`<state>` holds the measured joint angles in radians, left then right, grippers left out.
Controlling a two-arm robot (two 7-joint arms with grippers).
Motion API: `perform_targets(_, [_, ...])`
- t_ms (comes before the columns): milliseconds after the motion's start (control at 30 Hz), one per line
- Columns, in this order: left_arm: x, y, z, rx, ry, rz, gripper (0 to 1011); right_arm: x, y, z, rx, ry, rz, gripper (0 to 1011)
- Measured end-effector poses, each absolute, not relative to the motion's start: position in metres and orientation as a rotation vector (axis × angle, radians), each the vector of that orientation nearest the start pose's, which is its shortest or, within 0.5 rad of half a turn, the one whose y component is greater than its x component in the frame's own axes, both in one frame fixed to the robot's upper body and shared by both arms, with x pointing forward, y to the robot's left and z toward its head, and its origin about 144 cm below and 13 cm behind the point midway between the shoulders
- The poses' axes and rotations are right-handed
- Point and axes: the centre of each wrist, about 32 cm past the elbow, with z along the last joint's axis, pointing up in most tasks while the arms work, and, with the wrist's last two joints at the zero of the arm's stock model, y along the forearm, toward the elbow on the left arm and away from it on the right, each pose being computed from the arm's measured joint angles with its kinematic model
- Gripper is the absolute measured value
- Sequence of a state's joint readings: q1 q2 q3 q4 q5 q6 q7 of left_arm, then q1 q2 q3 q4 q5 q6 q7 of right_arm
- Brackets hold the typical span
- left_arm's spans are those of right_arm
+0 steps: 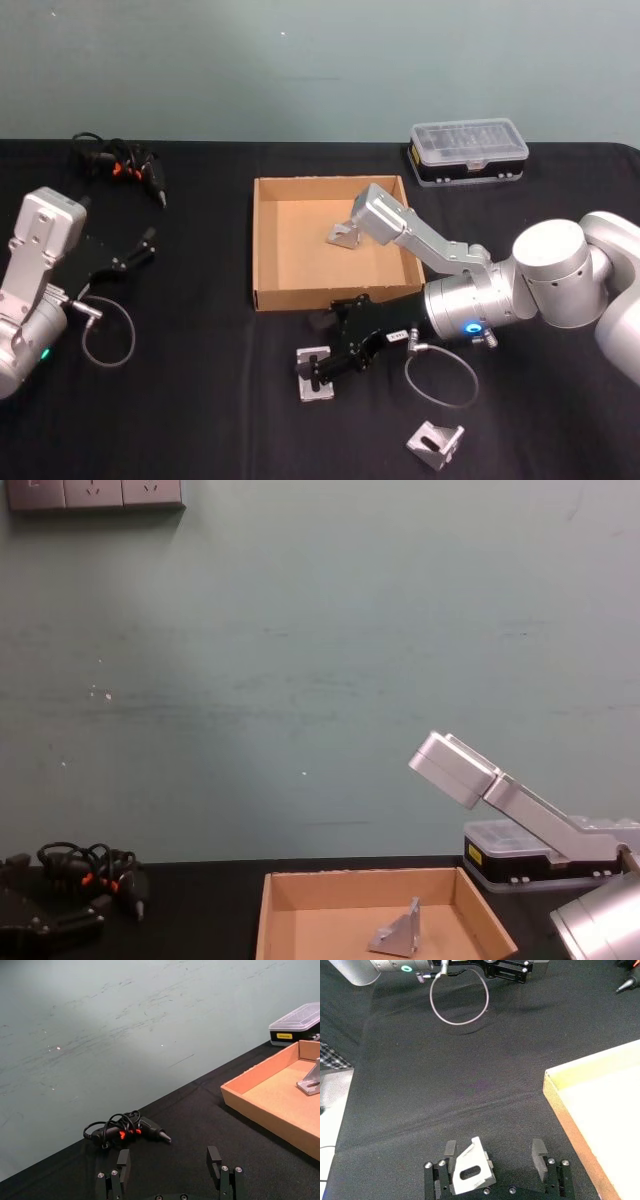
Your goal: Use one hand to pick up the angle iron from the table and place it into the box.
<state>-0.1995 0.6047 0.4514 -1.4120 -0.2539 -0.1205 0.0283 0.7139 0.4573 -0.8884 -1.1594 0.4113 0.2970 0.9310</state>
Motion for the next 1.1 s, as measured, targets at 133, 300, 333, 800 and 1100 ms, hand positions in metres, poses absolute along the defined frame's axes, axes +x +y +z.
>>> perform_targets(133, [0.4886,0.3097,1.1398,0.305,-0.285,1.248,1000,0.5903,-0.2091,1.1962,-0.565,0.142,-0.185,883])
perform_targets(300, [0.4886,0.3097,1.1398,0.304,-0.285,1.248,1000,0.5904,-0.2091,1.1963,-0.564,0.142,-0.185,760])
perform_targets(333, [0.4886,0.3097,1.1398,0.304,-0.285,1.248,1000,0.5905,-0.2091,1.1964,-0.564,0.142,-0.185,738])
perform_targets(800, [0.4886,0.3097,1.1398,0.305,-0.285,1.248,1000,0.5907,-0.2089,1.1965,-0.564,0.14,-0.185,273])
perform_targets(1100, [0.4886,0.3097,1.1398,0.304,-0.285,1.248,1000,0.5902,-0.2078,1.1985,-0.559,0.126,-0.184,66])
